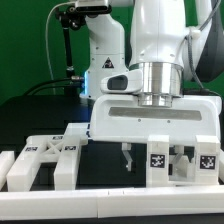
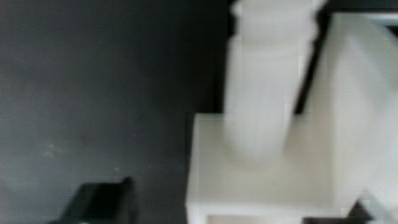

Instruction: Assemble chair

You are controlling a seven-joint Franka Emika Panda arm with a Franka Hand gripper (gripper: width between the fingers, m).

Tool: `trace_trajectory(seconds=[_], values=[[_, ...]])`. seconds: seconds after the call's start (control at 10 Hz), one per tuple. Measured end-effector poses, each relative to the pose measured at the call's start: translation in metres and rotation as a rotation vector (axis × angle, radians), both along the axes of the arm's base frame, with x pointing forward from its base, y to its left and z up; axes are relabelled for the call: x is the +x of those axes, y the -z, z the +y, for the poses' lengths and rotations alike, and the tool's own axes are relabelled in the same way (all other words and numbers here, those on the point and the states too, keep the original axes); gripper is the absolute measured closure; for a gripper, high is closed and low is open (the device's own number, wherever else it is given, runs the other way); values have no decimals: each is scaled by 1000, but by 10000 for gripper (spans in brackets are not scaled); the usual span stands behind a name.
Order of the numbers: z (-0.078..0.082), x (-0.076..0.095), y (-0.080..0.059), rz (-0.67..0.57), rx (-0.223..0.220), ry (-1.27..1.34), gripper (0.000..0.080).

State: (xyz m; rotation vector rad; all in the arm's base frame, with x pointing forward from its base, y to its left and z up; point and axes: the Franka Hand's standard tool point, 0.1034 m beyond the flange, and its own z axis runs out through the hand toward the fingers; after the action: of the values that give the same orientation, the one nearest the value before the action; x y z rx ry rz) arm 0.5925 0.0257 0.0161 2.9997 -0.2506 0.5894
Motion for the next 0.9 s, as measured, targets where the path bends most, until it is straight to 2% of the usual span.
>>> trace_trajectory(seconds=[0.1,0.2,0.3,0.4,0.9], values=[[0,0,0,0,0,0,504],[0,0,0,0,0,0,504],[0,0,0,0,0,0,677],[0,1,-1,-2,0,0,765],[0,1,-1,-3,0,0,765]])
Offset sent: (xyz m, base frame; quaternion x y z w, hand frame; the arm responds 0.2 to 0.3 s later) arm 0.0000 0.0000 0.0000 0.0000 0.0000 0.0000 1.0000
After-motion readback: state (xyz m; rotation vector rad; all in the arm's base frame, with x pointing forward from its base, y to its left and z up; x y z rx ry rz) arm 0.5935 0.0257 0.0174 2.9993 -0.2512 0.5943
